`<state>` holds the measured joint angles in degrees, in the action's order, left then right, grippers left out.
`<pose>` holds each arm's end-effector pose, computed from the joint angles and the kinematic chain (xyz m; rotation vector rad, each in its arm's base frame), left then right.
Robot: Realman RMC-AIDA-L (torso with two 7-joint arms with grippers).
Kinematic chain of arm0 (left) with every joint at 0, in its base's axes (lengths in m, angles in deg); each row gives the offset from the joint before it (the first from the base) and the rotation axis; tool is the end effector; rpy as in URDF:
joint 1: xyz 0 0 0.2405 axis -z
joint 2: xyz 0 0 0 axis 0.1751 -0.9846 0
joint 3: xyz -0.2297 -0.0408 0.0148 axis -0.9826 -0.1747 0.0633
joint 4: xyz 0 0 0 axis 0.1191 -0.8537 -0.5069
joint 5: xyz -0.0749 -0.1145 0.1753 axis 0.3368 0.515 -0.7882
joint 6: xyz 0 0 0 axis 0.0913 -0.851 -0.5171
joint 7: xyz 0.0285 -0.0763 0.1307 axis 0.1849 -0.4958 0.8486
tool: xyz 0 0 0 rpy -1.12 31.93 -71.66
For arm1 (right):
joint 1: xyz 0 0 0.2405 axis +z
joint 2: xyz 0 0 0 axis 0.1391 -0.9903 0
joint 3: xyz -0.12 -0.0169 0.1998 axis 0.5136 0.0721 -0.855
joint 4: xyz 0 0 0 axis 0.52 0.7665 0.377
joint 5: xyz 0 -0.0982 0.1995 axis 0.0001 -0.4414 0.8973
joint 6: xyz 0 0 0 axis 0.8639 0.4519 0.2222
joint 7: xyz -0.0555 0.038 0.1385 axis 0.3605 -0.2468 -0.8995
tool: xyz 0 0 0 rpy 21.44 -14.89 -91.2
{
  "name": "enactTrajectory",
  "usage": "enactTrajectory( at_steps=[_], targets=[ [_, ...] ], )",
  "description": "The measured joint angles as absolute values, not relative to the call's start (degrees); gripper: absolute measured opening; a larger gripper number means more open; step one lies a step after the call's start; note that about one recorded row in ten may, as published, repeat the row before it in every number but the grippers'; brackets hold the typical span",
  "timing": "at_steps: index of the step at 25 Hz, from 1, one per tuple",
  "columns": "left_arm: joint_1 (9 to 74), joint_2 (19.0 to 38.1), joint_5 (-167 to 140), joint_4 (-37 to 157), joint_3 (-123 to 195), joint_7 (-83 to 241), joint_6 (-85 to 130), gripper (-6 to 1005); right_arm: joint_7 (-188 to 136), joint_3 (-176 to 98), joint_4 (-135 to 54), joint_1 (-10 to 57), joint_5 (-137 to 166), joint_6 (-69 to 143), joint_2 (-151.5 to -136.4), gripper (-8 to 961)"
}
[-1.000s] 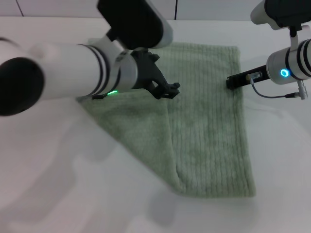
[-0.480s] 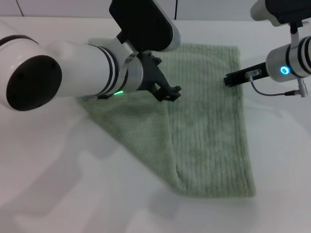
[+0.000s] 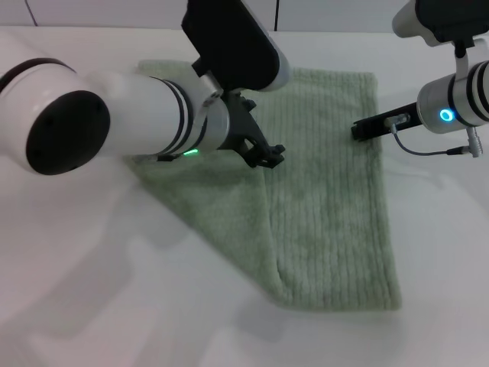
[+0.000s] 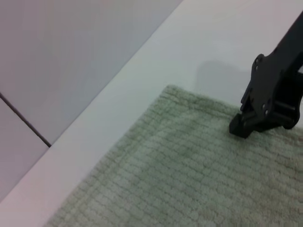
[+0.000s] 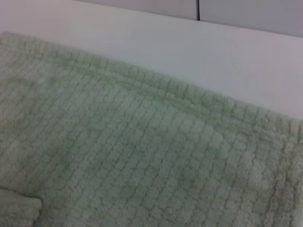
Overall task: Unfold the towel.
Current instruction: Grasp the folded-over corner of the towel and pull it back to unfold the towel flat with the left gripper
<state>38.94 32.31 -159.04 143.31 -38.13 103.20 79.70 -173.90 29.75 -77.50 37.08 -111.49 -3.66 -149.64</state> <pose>-0.1060 0.3623 -0.0795 -2.4770 -0.2844 0.2091 0.2102 0.4308 -0.0498 -2.2748 1.1842 -0.0958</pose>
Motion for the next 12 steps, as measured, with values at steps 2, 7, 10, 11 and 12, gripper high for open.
enactTrajectory(
  at_steps=[2, 7, 10, 11, 12],
  targets=[
    [39.65, 32.3, -159.05, 142.37, -37.91, 103.22, 79.84, 810, -173.9, 29.78, -77.26, 37.1, -111.49, -3.55, -149.64, 0],
    [41.61, 32.3, -158.83, 139.34, -37.84, 103.0, 79.9, 810, -173.92, 29.83, -77.09, 37.1, -111.49, -3.29, -149.63, 0],
    [44.03, 32.44, -158.71, 135.26, -37.52, 102.1, 79.41, 810, -173.93, 29.84, -77.01, 37.07, -111.49, -3.1, -149.63, 0],
    [44.4, 32.44, -158.71, 134.61, -37.42, 101.85, 79.22, 810, -173.93, 29.84, -77.0, 37.08, -111.49, -3.08, -149.63, 0],
    [44.4, 32.44, -158.71, 134.61, -37.42, 101.85, 79.22, 810, -173.94, 29.84, -77.0, 37.08, -111.49, -3.06, -149.63, 0]
  ],
)
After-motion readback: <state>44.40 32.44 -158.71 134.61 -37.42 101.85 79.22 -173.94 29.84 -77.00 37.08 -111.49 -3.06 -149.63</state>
